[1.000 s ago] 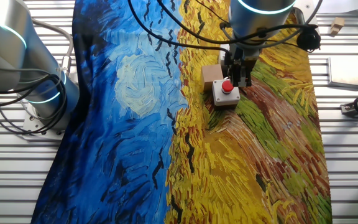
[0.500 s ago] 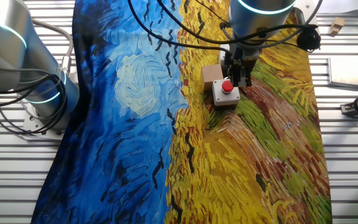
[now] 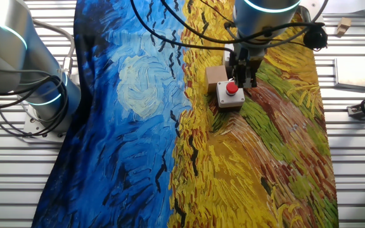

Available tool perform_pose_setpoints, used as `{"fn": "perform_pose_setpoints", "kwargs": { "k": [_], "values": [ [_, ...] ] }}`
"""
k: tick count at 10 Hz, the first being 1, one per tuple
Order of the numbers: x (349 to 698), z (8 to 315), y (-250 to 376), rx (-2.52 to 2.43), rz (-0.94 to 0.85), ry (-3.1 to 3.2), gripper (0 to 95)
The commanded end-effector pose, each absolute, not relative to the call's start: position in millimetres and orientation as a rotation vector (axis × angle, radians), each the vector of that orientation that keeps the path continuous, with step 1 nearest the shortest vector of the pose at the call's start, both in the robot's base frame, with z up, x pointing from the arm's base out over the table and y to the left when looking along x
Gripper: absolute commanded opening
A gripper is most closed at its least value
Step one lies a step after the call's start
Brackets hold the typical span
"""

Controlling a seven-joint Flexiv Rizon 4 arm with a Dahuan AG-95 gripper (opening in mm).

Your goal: Turn the hands of a clock

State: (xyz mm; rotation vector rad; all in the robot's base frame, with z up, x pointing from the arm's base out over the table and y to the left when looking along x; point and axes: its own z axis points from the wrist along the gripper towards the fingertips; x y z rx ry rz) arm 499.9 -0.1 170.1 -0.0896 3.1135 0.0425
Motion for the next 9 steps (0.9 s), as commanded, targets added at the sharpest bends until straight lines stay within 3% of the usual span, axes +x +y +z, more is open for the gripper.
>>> {"fn": "perform_pose_setpoints", "kwargs": {
  "k": [1,9],
  "values": [
    [500.0,170.3,0.1,-0.101,0.043,3.114,0.0],
    [500.3,169.9,-6.2,-0.387,0.070,3.056,0.0]
  ]
}}
